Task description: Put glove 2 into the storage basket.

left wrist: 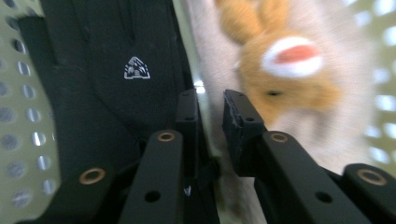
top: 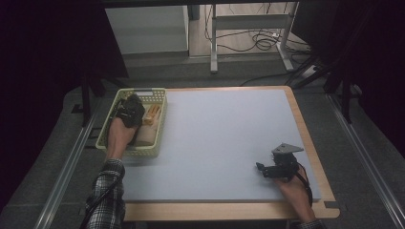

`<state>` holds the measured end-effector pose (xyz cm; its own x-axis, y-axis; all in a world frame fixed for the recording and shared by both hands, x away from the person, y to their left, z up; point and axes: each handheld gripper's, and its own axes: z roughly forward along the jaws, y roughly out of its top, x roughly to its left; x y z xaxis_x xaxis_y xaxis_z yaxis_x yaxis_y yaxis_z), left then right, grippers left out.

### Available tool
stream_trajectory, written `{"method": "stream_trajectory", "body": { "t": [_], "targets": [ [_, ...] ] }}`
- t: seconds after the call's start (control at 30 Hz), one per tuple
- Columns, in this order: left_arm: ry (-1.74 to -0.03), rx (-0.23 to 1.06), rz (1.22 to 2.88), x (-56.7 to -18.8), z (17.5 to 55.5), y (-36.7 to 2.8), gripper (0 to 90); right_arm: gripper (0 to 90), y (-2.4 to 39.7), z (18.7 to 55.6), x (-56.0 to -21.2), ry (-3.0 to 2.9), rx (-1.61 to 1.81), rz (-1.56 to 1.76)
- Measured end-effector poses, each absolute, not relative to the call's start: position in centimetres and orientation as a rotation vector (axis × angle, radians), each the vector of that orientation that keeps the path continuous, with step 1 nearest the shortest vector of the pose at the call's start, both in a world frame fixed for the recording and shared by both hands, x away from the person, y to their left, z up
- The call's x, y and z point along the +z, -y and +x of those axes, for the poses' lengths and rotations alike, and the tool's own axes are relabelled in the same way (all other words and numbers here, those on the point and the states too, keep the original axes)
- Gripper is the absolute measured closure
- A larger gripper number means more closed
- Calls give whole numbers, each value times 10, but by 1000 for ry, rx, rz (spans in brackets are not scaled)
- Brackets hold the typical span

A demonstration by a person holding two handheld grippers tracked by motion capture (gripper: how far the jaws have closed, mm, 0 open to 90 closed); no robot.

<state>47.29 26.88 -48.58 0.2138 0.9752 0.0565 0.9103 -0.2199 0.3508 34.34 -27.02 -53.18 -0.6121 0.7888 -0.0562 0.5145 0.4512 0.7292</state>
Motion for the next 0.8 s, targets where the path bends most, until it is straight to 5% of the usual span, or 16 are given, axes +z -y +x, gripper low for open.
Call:
{"method": "stream_trajectory", "body": {
  "t": [0.37,0.8],
  "targets": [
    [-1772,331,2226,-498,479,-255,884,144,270,343,-532,-2318,968,1100],
    [-1742,447,2145,-481,463,-279,549,144,270,343,-532,-2317,968,1100]
  ]
}}
